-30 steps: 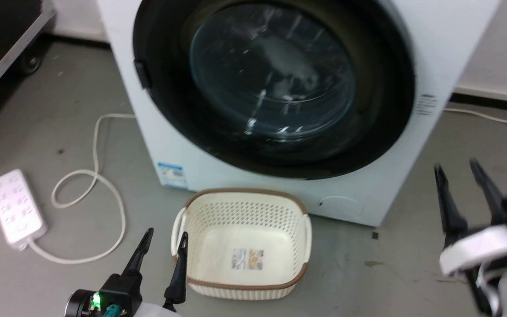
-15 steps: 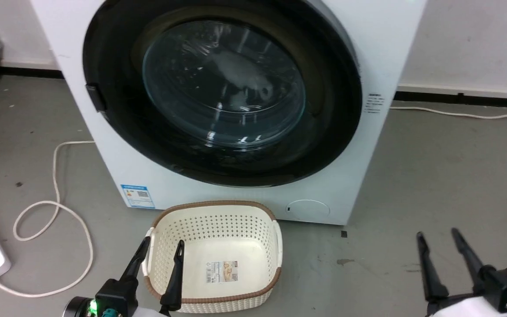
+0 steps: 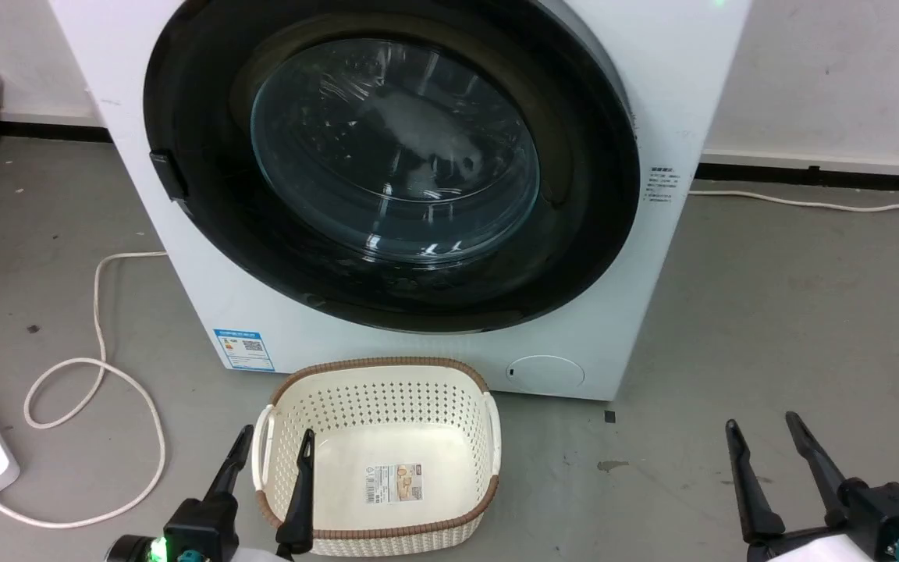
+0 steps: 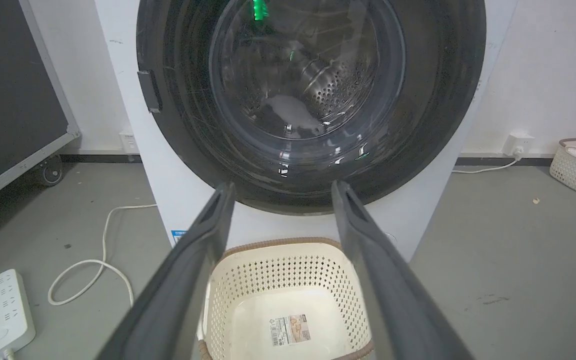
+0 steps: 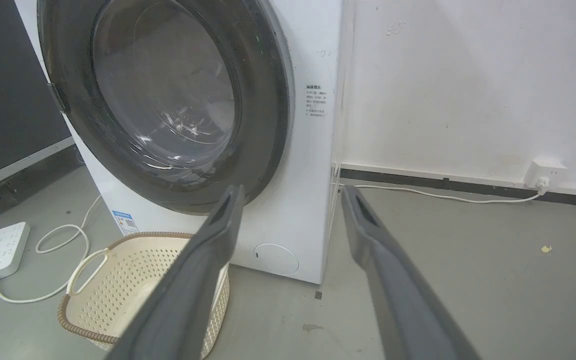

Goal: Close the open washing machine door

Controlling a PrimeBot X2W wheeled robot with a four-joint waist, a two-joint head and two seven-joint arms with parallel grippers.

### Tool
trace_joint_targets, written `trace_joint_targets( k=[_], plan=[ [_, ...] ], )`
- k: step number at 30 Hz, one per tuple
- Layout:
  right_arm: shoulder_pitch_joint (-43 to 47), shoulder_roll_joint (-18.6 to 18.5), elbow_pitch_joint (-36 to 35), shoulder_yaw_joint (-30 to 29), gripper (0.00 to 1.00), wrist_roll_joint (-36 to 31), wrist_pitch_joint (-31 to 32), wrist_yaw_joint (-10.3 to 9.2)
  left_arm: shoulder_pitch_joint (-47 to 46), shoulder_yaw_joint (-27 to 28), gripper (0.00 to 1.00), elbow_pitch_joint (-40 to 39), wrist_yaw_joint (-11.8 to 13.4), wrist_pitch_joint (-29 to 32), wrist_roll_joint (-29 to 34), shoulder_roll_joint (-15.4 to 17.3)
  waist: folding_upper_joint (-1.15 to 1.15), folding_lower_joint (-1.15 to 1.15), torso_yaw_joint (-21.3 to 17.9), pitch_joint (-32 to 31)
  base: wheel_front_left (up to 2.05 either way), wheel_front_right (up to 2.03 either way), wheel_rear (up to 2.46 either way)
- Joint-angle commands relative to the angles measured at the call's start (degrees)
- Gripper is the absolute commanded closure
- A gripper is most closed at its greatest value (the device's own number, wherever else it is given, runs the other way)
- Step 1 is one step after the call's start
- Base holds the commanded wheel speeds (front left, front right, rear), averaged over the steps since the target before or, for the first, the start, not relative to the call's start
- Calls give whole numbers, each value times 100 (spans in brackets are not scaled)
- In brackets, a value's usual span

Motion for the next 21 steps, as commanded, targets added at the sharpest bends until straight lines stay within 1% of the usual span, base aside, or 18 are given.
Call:
trace_joint_targets(
  k=[1,5,6,21],
  plan=[
    [25,24,4,29,0,16,-38,-4,92,6,0,22,12,-25,-14,-21,0,0,17,-7,0,0,0],
    [-9,24,-10,49,0,9,-48,-4,159,40,0,24,28,-25,-39,-35,0,0,61,-23,0,0,0],
    [-4,0,-2,48,100,-1,-8,0,110,24,100,26,5,0,-13,-11,0,0,63,-22,0,0,0],
    [-33,1,-66,85,100,-30,128,0,82,41,100,-43,34,139,30,-10,0,0,53,-17,0,0,0]
  ],
)
